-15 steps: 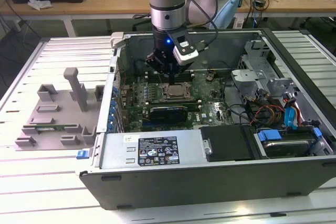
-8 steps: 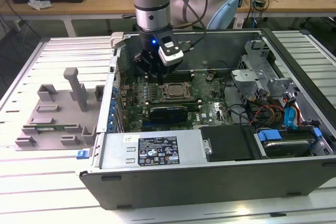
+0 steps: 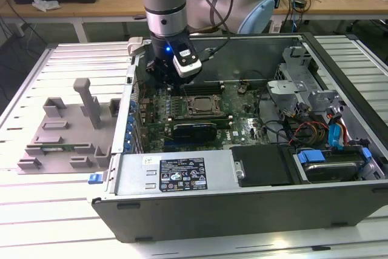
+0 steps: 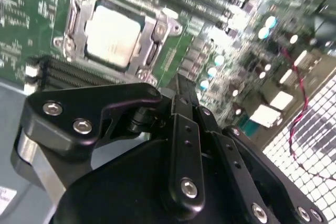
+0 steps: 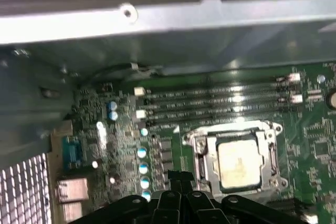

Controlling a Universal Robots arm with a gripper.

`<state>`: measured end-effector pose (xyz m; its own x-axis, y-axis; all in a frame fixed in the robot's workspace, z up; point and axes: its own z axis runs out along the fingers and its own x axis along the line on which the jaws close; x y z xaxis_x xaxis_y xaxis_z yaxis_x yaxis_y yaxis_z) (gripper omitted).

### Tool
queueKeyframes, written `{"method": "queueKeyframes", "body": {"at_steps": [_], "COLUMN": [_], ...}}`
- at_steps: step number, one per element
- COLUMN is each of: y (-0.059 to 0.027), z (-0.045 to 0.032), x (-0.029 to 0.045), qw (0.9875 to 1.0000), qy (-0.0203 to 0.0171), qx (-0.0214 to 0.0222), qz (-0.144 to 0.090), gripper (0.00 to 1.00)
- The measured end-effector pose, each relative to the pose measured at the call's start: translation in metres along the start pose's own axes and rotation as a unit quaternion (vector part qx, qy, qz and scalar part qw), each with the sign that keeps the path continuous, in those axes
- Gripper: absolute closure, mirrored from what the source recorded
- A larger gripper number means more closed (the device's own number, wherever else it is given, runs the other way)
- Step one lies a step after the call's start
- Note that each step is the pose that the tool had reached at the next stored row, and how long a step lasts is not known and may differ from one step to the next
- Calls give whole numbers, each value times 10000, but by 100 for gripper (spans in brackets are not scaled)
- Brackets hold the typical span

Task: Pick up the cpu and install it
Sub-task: 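Install the first cpu locking lever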

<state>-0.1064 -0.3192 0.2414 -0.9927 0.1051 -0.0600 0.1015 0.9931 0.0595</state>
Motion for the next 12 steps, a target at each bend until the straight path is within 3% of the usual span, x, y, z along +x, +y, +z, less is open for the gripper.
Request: {"method": "queueKeyframes", "body": {"at_steps": [1,3,8,9,10,11,12], "y": [-1,-1,-6,-7,-7,-7,-7], "z": [-1,-1,-4,-4,-5,-5,-5], "x": [3,9,56,65,69,71,71], "qw": [10000,9997,9995,9994,9992,9987,9984], "qy": [10,23,31,34,39,49,54], "qx": [-89,-223,-305,-340,-390,-509,-559], "qz": [6,15,20,23,24,33,37], "gripper": [89,89,89,89,89,89,89]}}
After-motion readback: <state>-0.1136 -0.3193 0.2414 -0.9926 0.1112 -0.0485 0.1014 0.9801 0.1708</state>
